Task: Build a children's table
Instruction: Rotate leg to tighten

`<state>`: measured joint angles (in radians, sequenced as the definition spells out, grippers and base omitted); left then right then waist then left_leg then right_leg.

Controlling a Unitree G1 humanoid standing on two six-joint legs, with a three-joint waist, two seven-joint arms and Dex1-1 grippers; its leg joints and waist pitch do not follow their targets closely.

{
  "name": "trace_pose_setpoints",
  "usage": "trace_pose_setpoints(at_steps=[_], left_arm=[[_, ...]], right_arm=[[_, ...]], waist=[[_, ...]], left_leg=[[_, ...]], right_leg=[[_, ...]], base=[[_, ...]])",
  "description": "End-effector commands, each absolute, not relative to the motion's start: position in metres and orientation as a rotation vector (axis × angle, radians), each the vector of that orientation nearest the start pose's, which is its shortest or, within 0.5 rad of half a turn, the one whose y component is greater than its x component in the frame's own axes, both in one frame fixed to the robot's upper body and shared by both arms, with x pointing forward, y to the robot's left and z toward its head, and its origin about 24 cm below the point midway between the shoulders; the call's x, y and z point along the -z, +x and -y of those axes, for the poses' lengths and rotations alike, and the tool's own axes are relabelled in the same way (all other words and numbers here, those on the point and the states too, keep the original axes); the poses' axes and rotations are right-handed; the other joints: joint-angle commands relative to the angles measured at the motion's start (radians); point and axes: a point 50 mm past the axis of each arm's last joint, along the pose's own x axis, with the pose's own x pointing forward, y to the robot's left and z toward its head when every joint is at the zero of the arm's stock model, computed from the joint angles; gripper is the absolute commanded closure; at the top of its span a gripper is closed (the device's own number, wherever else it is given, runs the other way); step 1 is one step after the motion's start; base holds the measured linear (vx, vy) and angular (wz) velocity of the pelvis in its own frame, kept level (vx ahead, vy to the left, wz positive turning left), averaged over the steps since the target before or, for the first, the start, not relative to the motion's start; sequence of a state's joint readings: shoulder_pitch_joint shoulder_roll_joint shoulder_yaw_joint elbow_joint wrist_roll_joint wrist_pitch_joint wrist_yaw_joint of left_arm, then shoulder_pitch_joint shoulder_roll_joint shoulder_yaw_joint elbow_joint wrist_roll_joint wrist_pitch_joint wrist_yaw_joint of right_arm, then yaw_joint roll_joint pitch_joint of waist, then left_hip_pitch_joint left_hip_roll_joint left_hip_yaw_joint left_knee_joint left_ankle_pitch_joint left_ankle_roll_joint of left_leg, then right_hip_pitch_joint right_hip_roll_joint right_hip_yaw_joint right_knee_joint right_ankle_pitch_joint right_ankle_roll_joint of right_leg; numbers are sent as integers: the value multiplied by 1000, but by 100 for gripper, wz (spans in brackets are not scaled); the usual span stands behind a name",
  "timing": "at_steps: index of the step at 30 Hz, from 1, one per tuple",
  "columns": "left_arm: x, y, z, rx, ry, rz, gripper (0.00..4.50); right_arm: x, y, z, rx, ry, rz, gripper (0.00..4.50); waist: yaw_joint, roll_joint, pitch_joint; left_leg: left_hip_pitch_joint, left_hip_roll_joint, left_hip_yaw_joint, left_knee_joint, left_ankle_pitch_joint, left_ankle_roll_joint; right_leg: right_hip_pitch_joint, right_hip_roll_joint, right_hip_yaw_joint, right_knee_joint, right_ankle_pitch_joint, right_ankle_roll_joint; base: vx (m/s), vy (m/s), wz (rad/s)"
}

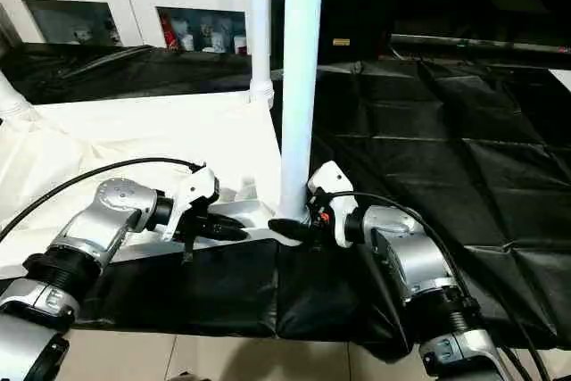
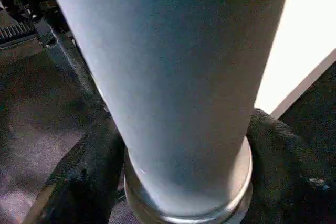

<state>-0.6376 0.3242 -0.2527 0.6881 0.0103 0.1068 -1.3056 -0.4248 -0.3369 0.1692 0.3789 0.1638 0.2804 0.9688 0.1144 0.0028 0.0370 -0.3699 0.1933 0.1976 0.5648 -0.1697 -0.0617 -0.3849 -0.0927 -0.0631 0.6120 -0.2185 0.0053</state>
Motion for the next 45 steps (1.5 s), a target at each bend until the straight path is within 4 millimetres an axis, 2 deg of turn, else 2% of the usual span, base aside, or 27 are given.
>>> trace_pose_setpoints(at_steps=[1, 2, 4, 7, 10, 12, 13, 14, 15, 16, 17, 23, 25, 28, 29, 30, 36, 38, 39, 43, 45], left_arm=[[-55, 316, -117, 1463, 229, -414, 450], [-54, 316, -118, 1455, 229, -415, 450], [-53, 318, -118, 1429, 226, -416, 450], [-47, 327, -113, 1283, 214, -426, 450], [-39, 336, -98, 1133, 182, -439, 450], [-37, 337, -92, 1090, 153, -455, 450], [-36, 340, -87, 1047, 141, -456, 450], [-35, 342, -76, 995, 121, -461, 450], [-35, 342, -75, 991, 120, -461, 450], [-35, 343, -66, 971, 124, -460, 450], [-35, 344, -61, 953, 140, -453, 450], [-38, 347, -62, 940, 200, -435, 450], [-39, 347, -65, 961, 209, -427, 450], [-42, 346, -77, 1008, 216, -419, 450], [-43, 346, -82, 1028, 218, -418, 450], [-44, 346, -84, 1040, 220, -417, 450], [-45, 336, -108, 1203, 229, -422, 450], [-47, 329, -115, 1308, 194, -440, 450], [-49, 326, -117, 1352, 179, -448, 450], [-51, 321, -123, 1422, 183, -482, 450], [-51, 320, -125, 1438, 180, -489, 450]], right_arm=[[-46, 303, 140, -1070, -118, -380, 145], [-45, 303, 140, -1065, -118, -382, 165], [-42, 302, 139, -1049, -119, -385, 170], [-33, 307, 139, -906, -103, -386, 174], [-18, 313, 133, -696, -46, -398, 176], [-15, 314, 129, -639, -23, -397, 176], [-13, 316, 125, -584, 3, -394, 176], [-12, 321, 114, -497, 51, -390, 176], [-11, 321, 113, -491, 55, -390, 176], [-11, 325, 102, -438, 82, -389, 176], [-12, 328, 92, -418, 91, -384, 176], [-19, 331, 74, -461, 59, -340, 176], [-21, 333, 73, -471, 72, -324, 121], [-29, 335, 84, -536, 75, -280, 103], [-30, 334, 89, -577, 53, -281, 90], [-31, 333, 92, -604, 39, -284, 73], [-36, 318, 117, -844, -51, -313, 63], [-37, 313, 127, -909, -75, -325, 63], [-37, 312, 130, -934, -77, -333, 63], [-41, 309, 137, -987, -85, -350, 63], [-42, 308, 136, -1013, -93, -355, 63]], waist=[[-3, -15, -55], [-3, -14, -55], [-4, -14, -56], [-7, -17, -54], [-15, -17, -51], [-17, -19, -50], [-18, -16, -51], [-20, -17, -50], [-22, -16, -52], [-21, -12, -53], [-25, -13, -52], [-27, -13, -52], [-27, -13, -51], [-28, -11, -53], [-32, -12, -54], [-33, -12, -54], [-32, -14, -56], [-29, -13, -54], [-28, -10, -55], [-19, -6, -53], [-13, -6, -52]], left_leg=[[13, 41, -13, -50, -122, 74], [12, 41, -13, -50, -121, 74], [12, 41, -13, -49, -120, 74], [12, 40, -14, -50, -132, 64], [15, 38, -14, -54, -159, 39], [17, 36, -16, -56, -177, 28], [17, 37, -17, -56, -180, 31], [16, 36, -17, -56, -177, 34], [17, 35, -17, -56, -170, 34], [17, 35, -18, -57, -168, 35], [15, 33, -17, -56, -169, 36], [11, 32, -17, -56, -170, 57], [12, 33, -18, -59, -188, 54], [12, 34, -19, -59, -198, 54], [4, 33, -21, -60, -183, 57], [6, 33, -20, -57, -177, 62], [8, 36, -16, -50, -126, 107], [7, 37, -15, -50, -127, 104], [10, 41, -13, -50, -140, 100], [17, 45, -11, -52, -158, 86], [16, 46, -12, -54, -171, 72]], right_leg=[[42, -57, 43, -60, -23, -243], [42, -57, 43, -60, -22, -243], [42, -56, 43, -59, -18, -243], [41, -59, 44, -62, -39, -243], [36, -59, 45, -70, -113, -231], [40, -60, 46, -76, -159, -216], [37, -62, 47, -76, -161, -215], [38, -61, 47, -77, -159, -211], [36, -60, 47, -78, -157, -210], [38, -60, 46, -78, -156, -208], [37, -59, 46, -79, -156, -205], [39, -59, 44, -82, -156, -188], [38, -60, 44, -85, -188, -182], [38, -59, 45, -84, -188, -178], [45, -58, 44, -80, -162, -178], [44, -56, 43, -80, -143, -180], [46, -55, 43, -68, -20, -227], [46, -54, 41, -65, -25, -239], [44, -54, 41, -65, -36, -247], [36, -54, 42, -66, -56, -265], [37, -56, 43, -67, -72, -262]], base=[[0, 0, 0], [0, 0, 0], [0, 0, 0], [0, 0, 0], [0, 0, 0], [0, 0, 0], [0, 0, 0], [0, 0, 0], [0, 0, 0], [0, 0, 0], [0, 0, 0], [0, 0, 0], [0, 0, 0], [0, 0, 0], [0, 0, 0], [0, 0, 0], [0, 0, 0], [0, 0, 0], [0, 0, 0], [0, 0, 0], [0, 0, 0]])
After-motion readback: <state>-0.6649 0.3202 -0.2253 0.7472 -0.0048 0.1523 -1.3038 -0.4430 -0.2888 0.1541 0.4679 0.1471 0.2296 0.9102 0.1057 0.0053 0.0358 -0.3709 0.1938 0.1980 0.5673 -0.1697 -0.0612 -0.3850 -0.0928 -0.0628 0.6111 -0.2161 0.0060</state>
